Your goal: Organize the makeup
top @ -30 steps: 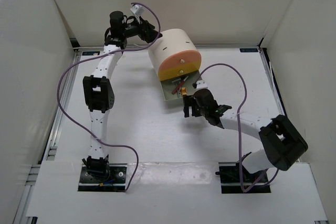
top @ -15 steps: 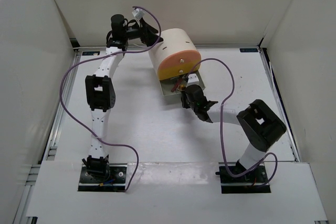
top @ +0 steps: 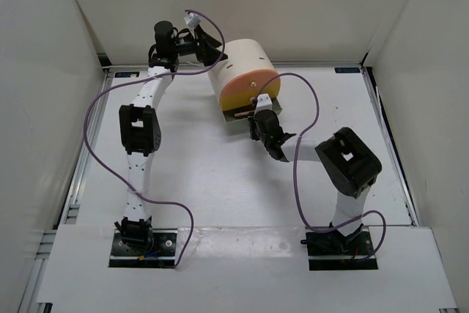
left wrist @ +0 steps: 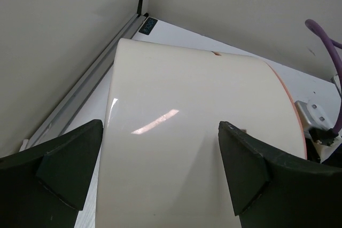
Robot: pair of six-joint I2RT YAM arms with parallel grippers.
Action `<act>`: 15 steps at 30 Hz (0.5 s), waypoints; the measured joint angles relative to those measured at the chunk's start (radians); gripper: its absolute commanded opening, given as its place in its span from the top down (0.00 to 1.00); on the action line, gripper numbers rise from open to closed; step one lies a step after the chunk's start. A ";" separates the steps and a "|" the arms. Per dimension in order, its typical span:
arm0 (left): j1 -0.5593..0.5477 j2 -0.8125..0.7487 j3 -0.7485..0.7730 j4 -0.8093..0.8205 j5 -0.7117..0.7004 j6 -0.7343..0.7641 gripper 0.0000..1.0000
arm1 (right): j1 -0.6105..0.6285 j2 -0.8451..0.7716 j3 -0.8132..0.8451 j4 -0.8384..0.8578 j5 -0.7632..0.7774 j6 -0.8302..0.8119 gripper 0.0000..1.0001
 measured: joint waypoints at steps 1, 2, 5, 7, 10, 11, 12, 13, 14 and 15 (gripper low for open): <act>0.000 0.000 -0.004 0.007 -0.001 -0.002 0.02 | -0.003 0.024 0.015 0.018 0.000 -0.006 0.87; 0.000 0.000 -0.011 0.017 -0.003 -0.004 0.02 | -0.005 0.047 0.032 0.037 0.000 -0.009 0.87; 0.000 0.000 -0.018 0.036 -0.008 -0.005 0.02 | -0.010 0.109 0.086 0.089 0.004 -0.010 0.72; 0.000 0.000 -0.021 0.042 -0.008 -0.008 0.02 | -0.010 0.145 0.100 0.148 0.017 0.000 0.44; 0.000 0.000 -0.029 0.050 -0.008 -0.011 0.02 | -0.010 0.200 0.130 0.254 0.076 0.025 0.17; 0.000 0.000 -0.032 0.053 -0.011 -0.009 0.02 | -0.010 0.212 0.141 0.272 0.092 0.031 0.03; 0.001 0.000 -0.034 0.057 -0.022 -0.006 0.02 | -0.008 0.220 0.146 0.283 0.104 0.040 0.01; 0.003 0.000 -0.037 0.060 -0.031 -0.004 0.02 | -0.006 0.227 0.150 0.288 0.114 0.045 0.01; 0.005 0.000 -0.038 0.061 -0.039 0.000 0.02 | -0.006 0.235 0.154 0.299 0.122 0.052 0.01; 0.006 0.000 -0.040 0.060 -0.045 0.005 0.02 | -0.006 0.241 0.157 0.306 0.128 0.060 0.01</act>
